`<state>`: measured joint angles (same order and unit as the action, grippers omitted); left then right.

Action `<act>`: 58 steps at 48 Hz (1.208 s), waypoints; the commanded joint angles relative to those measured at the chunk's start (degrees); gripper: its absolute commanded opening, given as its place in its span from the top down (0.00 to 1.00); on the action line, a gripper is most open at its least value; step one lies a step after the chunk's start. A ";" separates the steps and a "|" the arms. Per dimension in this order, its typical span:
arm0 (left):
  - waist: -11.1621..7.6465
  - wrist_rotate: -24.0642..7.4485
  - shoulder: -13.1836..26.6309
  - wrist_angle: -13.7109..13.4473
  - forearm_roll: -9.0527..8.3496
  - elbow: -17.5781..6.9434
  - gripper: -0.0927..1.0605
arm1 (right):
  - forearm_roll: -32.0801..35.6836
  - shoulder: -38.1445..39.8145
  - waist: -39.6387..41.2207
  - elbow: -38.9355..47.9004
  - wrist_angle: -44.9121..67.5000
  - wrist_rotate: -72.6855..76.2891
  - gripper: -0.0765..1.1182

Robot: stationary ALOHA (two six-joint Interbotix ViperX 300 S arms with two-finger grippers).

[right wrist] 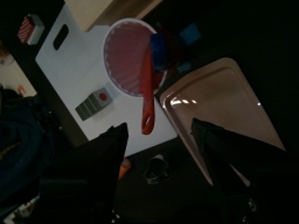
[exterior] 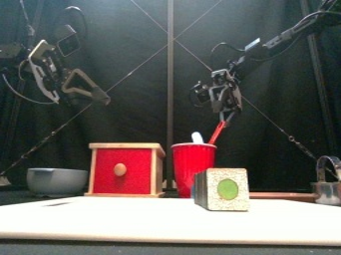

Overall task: Place sushi on board then cut the sushi with the knife then place the pieces on the plate
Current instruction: Pick knife at handle with right hand

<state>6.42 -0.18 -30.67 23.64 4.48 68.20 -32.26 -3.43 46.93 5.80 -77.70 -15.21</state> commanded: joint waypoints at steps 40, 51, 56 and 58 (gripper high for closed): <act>0.62 0.00 -0.09 0.26 0.09 0.88 0.94 | 0.18 -8.26 -5.89 -5.10 -3.52 0.62 0.17; 0.62 0.09 -0.09 0.26 0.09 1.05 0.94 | 0.53 -9.23 -5.98 -4.83 -3.52 1.67 0.17; 0.62 0.09 -0.09 0.26 0.09 1.14 0.94 | 1.05 -9.58 -6.06 -5.10 -3.52 1.85 0.17; 0.62 0.09 -0.09 0.26 0.09 1.05 0.94 | 1.23 -9.76 -6.06 -5.10 -3.60 1.93 0.17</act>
<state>6.86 -0.18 -30.67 23.64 4.48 69.96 -31.29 -14.41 40.96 2.11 -81.12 -13.27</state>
